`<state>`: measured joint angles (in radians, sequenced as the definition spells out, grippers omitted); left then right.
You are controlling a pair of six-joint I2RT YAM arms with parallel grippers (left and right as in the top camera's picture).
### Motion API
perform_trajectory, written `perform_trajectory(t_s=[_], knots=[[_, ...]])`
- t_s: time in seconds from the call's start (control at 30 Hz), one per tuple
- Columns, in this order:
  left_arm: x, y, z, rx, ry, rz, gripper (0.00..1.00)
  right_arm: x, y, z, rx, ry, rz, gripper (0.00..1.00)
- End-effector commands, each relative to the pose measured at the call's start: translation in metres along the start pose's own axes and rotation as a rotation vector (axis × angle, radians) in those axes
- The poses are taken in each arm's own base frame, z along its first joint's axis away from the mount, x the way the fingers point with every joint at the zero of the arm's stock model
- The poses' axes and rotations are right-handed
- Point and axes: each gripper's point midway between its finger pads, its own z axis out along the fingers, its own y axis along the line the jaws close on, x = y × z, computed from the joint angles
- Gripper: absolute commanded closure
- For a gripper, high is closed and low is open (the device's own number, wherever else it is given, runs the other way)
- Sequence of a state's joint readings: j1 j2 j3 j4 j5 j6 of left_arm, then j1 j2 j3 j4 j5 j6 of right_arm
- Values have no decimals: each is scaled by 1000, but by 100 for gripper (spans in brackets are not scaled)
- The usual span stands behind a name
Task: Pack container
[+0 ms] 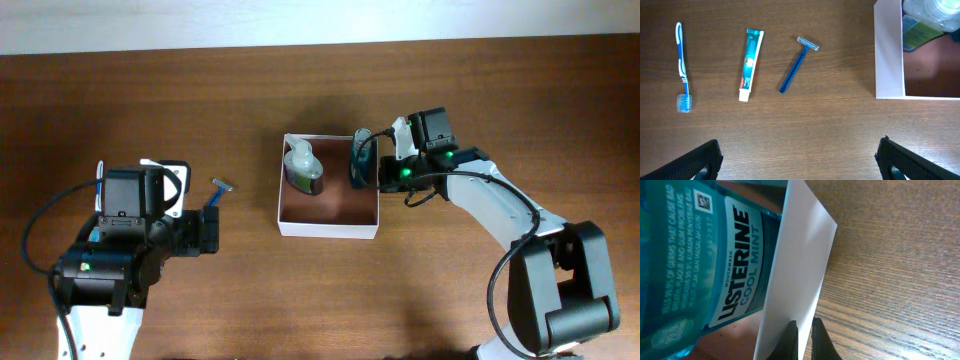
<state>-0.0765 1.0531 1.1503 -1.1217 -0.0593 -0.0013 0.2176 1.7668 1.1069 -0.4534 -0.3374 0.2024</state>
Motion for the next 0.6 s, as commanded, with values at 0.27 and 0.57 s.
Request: perform_trajectory(t_s=[0.27, 0.57], knots=[[-4, -1, -4, 10, -14, -9, 0, -14, 6, 0, -39, -54, -26, 95], [-4, -1, -4, 10, -14, -9, 0, -13, 12, -1, -73, -50, -36, 95]])
